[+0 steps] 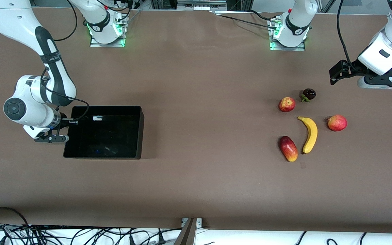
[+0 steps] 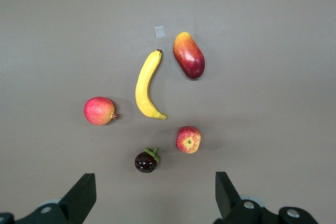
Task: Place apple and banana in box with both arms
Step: 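Slide the black tray with the right gripper toward the fruit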
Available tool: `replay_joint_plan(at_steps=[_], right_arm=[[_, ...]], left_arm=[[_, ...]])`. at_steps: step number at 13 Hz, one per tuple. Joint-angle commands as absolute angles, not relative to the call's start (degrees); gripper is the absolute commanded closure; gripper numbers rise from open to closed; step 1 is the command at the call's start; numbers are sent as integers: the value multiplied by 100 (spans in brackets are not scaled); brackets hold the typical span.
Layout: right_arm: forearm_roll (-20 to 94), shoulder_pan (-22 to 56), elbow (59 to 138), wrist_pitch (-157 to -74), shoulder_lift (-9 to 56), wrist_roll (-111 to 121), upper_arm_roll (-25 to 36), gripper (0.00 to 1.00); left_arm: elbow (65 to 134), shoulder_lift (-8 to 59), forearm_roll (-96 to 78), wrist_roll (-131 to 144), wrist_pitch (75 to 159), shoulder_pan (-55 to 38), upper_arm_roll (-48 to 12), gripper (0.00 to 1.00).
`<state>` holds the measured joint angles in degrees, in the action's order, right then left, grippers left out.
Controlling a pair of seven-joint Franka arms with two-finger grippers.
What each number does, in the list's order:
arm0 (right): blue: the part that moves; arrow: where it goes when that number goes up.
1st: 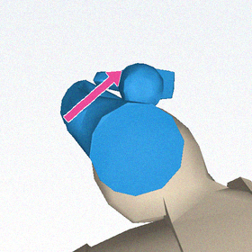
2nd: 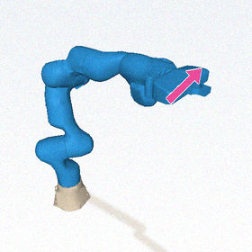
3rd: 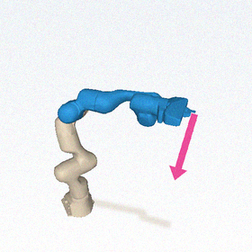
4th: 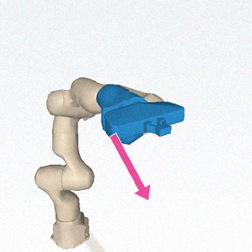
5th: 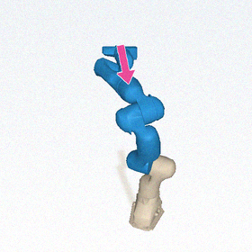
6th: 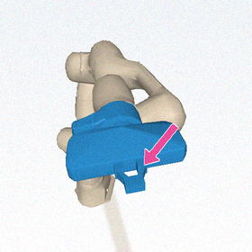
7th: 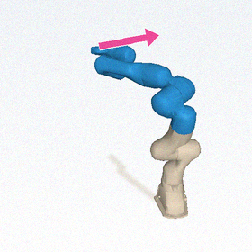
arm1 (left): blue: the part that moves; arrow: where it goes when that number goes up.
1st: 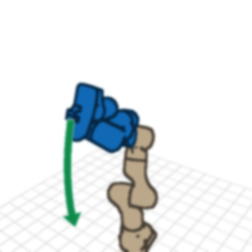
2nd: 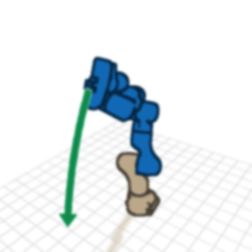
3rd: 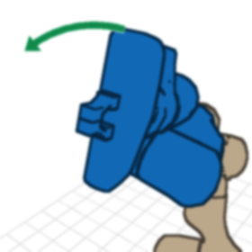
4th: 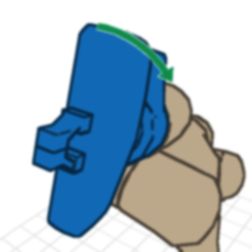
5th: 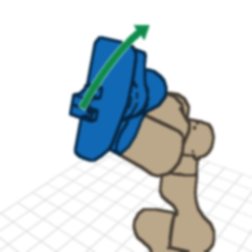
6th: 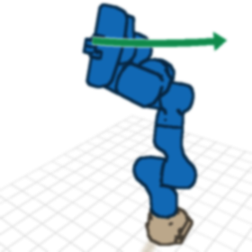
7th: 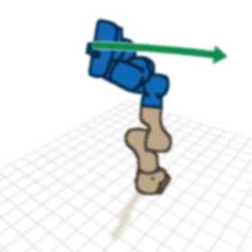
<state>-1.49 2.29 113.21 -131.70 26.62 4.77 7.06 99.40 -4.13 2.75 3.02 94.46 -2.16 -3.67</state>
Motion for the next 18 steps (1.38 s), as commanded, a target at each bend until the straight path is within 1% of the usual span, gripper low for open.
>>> replay_joint_plan(at_steps=[1, 6, 7, 11, 15, 16, 18], right_arm=[[-62, 150, 11347, -13201, 2619, 545, 659, 100], [-18, 158, 11250, -12991, 2426, 562, 615, 100], [17, 167, 11146, -12834, 2400, 562, 598, 100], [350, 167, 10215, -11893, 2382, 563, 107, 100], [781, 333, 9739, -11795, 2408, 405, -728, 100], [921, 491, 9651, -11795, 2452, 274, -877, 100], [1133, 1078, 9292, -11830, 2723, -505, -940, 100]], left_arm=[[9826, -404, 193, 176, 9316, -193, -352, 0], [9826, -404, 193, 176, 9316, -193, -352, 0], [9826, -404, 193, 176, 9316, -193, -352, 0], [9826, -404, 193, 185, 9316, -193, -352, 0], [9826, -404, 193, 185, 9316, -202, -352, 0], [9826, -404, 193, 185, 9316, -202, -360, 0], [9826, -404, 193, 185, 9316, -202, -352, 0]])
